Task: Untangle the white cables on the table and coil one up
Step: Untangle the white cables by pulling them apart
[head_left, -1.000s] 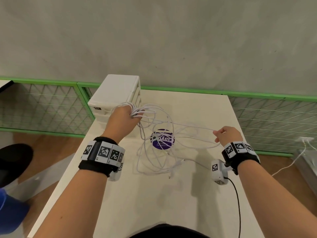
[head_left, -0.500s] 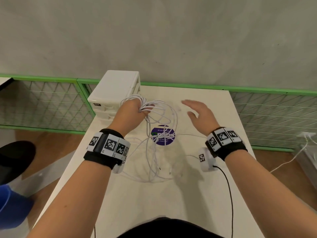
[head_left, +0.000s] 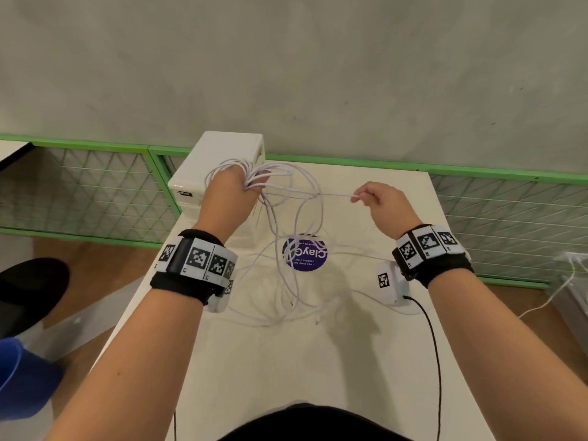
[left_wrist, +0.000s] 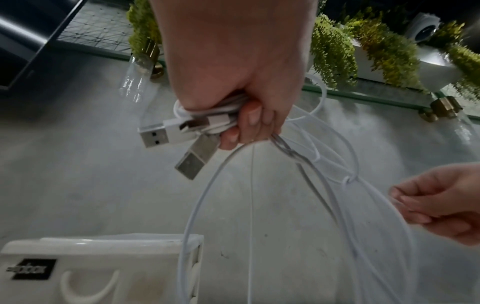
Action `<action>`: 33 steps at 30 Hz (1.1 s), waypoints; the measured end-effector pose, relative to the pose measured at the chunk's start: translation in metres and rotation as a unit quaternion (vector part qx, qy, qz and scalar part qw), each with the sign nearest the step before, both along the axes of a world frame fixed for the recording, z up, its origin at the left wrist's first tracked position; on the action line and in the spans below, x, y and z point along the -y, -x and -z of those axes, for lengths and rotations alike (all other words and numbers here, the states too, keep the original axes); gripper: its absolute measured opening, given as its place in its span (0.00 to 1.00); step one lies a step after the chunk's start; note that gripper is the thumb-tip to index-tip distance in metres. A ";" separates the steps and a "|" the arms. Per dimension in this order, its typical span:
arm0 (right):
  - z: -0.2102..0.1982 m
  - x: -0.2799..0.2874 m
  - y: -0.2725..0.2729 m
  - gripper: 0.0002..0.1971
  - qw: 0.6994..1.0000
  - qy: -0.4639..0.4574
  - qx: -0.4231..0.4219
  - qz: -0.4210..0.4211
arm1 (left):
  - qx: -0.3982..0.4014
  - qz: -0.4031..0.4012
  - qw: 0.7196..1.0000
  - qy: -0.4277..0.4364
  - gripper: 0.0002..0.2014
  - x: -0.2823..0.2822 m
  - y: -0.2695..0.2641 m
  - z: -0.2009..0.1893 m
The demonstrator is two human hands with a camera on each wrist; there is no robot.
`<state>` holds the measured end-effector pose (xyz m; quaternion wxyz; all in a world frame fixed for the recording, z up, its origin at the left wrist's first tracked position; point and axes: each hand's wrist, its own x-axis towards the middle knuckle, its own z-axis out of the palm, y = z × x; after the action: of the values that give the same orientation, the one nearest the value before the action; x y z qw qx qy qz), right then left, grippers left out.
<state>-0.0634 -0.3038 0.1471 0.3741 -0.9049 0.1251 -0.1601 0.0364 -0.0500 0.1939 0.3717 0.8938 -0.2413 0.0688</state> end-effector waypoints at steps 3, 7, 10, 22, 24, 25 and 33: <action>0.016 0.032 0.013 0.12 0.993 0.031 -0.001 0.116 | 0.008 -0.029 0.999 0.032 0.18 -0.009 -0.005 0.000; 0.035 0.059 0.031 0.14 0.969 0.018 -0.056 0.239 | 0.012 -0.049 0.997 0.058 0.20 -0.015 -0.008 -0.004; 0.043 0.060 0.039 0.14 0.960 0.010 -0.067 0.270 | -0.002 -0.049 0.997 0.065 0.20 -0.012 -0.006 -0.003; -0.002 -0.008 -0.006 0.10 0.997 0.016 0.075 0.024 | -0.082 0.020 0.993 0.078 0.20 0.024 0.017 -0.004; -0.009 -0.022 -0.008 0.11 0.995 -0.052 0.085 -0.020 | -0.093 0.025 0.991 0.094 0.18 0.027 0.020 -0.008; -0.011 -0.025 -0.009 0.12 0.993 -0.074 0.088 -0.029 | -0.095 0.023 0.990 0.101 0.18 0.027 0.021 -0.011; -0.013 -0.038 0.008 0.08 0.964 -0.202 0.174 0.022 | -0.138 0.015 0.970 0.197 0.10 0.027 0.022 -0.020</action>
<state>-0.0715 -0.2658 0.1604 0.5614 -0.7659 0.1072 -0.2946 0.0142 -0.0772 0.2141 0.5715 0.7999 -0.1824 -0.0147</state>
